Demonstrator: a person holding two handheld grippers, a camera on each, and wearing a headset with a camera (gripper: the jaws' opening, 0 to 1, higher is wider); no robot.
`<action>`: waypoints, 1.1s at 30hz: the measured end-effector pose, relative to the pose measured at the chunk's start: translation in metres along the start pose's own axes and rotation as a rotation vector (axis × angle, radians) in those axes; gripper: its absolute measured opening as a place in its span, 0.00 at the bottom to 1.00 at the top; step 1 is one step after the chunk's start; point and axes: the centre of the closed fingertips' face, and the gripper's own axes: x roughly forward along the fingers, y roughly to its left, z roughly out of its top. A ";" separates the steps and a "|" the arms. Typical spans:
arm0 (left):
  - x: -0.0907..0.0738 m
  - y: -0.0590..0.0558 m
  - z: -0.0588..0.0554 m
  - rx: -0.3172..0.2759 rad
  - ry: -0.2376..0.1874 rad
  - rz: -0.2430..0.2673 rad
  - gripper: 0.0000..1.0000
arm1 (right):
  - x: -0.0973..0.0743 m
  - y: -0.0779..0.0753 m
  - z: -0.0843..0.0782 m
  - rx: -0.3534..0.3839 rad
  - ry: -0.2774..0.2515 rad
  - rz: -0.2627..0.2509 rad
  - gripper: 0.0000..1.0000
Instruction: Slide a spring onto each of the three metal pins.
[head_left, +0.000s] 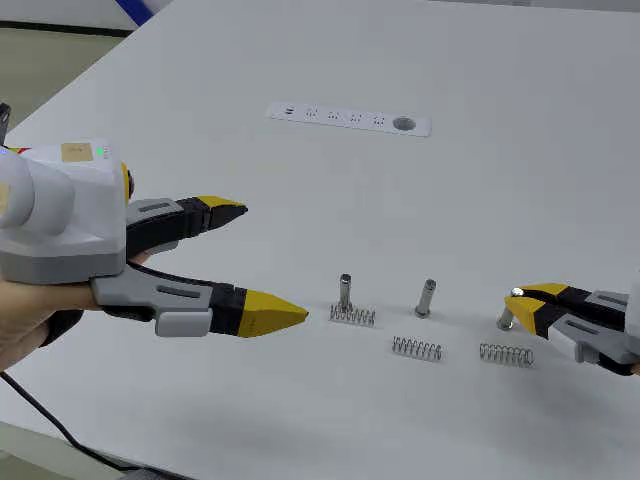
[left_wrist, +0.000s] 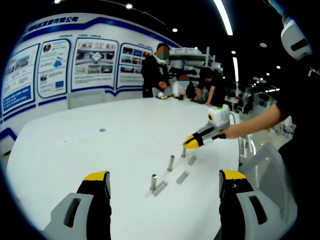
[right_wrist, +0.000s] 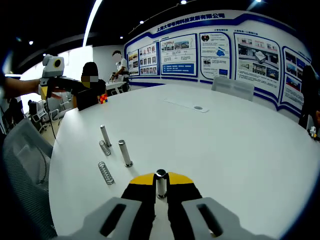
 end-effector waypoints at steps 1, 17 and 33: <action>0.000 0.000 0.000 0.000 0.002 -0.001 0.92 | 0.000 0.000 -0.001 0.001 -0.002 0.000 0.08; 0.000 -0.007 0.000 0.019 0.011 -0.010 0.92 | -0.006 0.002 -0.002 -0.035 0.020 0.004 0.11; -0.003 -0.010 -0.005 0.012 0.021 -0.002 0.91 | -0.027 0.011 -0.014 -0.062 0.041 0.165 0.19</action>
